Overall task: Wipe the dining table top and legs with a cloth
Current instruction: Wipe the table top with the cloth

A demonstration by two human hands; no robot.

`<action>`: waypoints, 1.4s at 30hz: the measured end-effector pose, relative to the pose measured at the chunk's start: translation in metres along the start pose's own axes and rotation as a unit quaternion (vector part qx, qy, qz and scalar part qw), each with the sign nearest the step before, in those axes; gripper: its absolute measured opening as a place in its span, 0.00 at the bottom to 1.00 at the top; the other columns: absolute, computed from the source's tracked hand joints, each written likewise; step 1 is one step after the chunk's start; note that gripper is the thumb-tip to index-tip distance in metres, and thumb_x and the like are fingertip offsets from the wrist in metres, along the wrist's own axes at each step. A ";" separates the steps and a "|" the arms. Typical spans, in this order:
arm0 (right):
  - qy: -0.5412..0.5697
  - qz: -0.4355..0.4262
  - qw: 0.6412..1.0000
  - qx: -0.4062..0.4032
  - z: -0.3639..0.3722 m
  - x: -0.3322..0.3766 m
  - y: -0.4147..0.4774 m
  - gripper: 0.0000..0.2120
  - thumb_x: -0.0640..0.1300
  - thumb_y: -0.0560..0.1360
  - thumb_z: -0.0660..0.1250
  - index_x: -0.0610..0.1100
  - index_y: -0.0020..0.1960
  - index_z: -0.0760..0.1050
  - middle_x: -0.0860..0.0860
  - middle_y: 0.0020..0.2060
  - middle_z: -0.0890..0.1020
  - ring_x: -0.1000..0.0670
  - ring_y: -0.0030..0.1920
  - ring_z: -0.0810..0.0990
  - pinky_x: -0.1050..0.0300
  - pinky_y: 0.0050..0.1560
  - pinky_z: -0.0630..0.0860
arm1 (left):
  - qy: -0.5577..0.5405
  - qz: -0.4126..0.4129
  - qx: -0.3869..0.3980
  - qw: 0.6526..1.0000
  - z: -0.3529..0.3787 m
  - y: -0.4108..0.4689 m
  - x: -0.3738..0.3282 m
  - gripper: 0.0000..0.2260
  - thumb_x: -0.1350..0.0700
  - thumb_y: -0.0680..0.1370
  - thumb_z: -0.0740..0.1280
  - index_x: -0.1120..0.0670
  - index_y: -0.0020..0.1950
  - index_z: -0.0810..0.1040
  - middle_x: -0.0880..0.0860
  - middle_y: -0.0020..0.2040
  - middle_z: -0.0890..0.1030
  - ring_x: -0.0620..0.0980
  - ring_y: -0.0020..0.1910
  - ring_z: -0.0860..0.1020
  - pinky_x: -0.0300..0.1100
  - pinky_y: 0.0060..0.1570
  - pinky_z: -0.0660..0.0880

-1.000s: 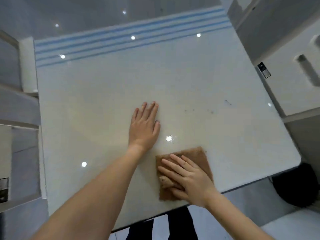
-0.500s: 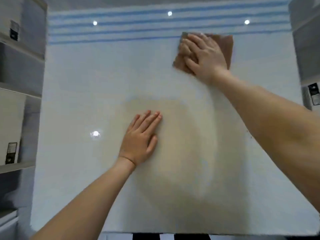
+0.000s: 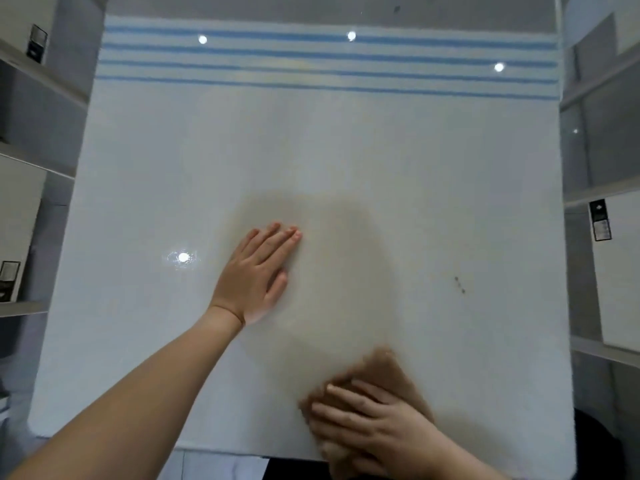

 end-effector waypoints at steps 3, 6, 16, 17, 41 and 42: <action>0.001 -0.141 0.990 0.022 -0.006 -0.032 0.010 0.28 0.60 0.80 0.57 0.52 0.77 0.60 0.55 0.78 0.58 0.51 0.79 0.50 0.51 0.78 0.45 | 0.004 -0.003 0.002 1.000 0.001 0.000 0.000 0.25 0.54 0.76 0.56 0.54 0.75 0.66 0.51 0.74 0.69 0.53 0.75 0.64 0.55 0.73 0.61; 0.012 -0.003 0.997 -0.076 -0.048 -0.142 0.057 0.29 0.58 0.76 0.62 0.50 0.75 0.66 0.52 0.75 0.65 0.47 0.77 0.58 0.49 0.76 0.56 | 0.003 -0.002 -0.002 1.000 0.002 -0.001 0.001 0.25 0.54 0.76 0.56 0.54 0.74 0.67 0.51 0.74 0.69 0.53 0.75 0.64 0.54 0.73 0.60; -0.012 0.462 0.861 -0.211 -0.197 -0.430 0.137 0.27 0.58 0.79 0.53 0.55 0.77 0.58 0.55 0.78 0.59 0.47 0.78 0.52 0.48 0.77 0.47 | -0.004 0.003 -0.013 1.000 0.001 0.000 0.003 0.25 0.54 0.76 0.57 0.54 0.74 0.67 0.50 0.74 0.68 0.52 0.75 0.63 0.54 0.73 0.61; -0.016 0.452 0.867 -0.210 -0.195 -0.419 0.144 0.27 0.58 0.80 0.53 0.55 0.77 0.58 0.55 0.78 0.58 0.46 0.78 0.52 0.48 0.76 0.47 | -0.003 0.002 -0.010 1.000 0.002 -0.001 0.003 0.25 0.54 0.77 0.57 0.54 0.74 0.67 0.50 0.74 0.68 0.52 0.75 0.63 0.54 0.73 0.60; 0.006 0.354 0.914 -0.197 -0.107 -0.230 0.076 0.28 0.58 0.77 0.58 0.53 0.76 0.63 0.54 0.76 0.64 0.47 0.78 0.56 0.46 0.76 0.52 | 0.007 0.009 0.008 1.000 0.007 -0.001 0.002 0.26 0.53 0.76 0.57 0.54 0.75 0.65 0.50 0.75 0.67 0.53 0.75 0.63 0.54 0.74 0.59; 0.013 0.347 0.920 -0.181 -0.086 -0.191 0.051 0.29 0.58 0.77 0.59 0.53 0.76 0.63 0.54 0.76 0.63 0.46 0.78 0.55 0.45 0.76 0.54 | 0.008 0.006 0.008 1.000 0.008 -0.002 0.003 0.26 0.53 0.76 0.56 0.54 0.75 0.66 0.50 0.74 0.67 0.53 0.75 0.64 0.54 0.74 0.59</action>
Point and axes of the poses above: each hand's wrist, its own y-axis towards the middle knuckle, its own z-axis out of the palm, x = y × z, the point moved 9 cm from there along y, towards the middle knuckle
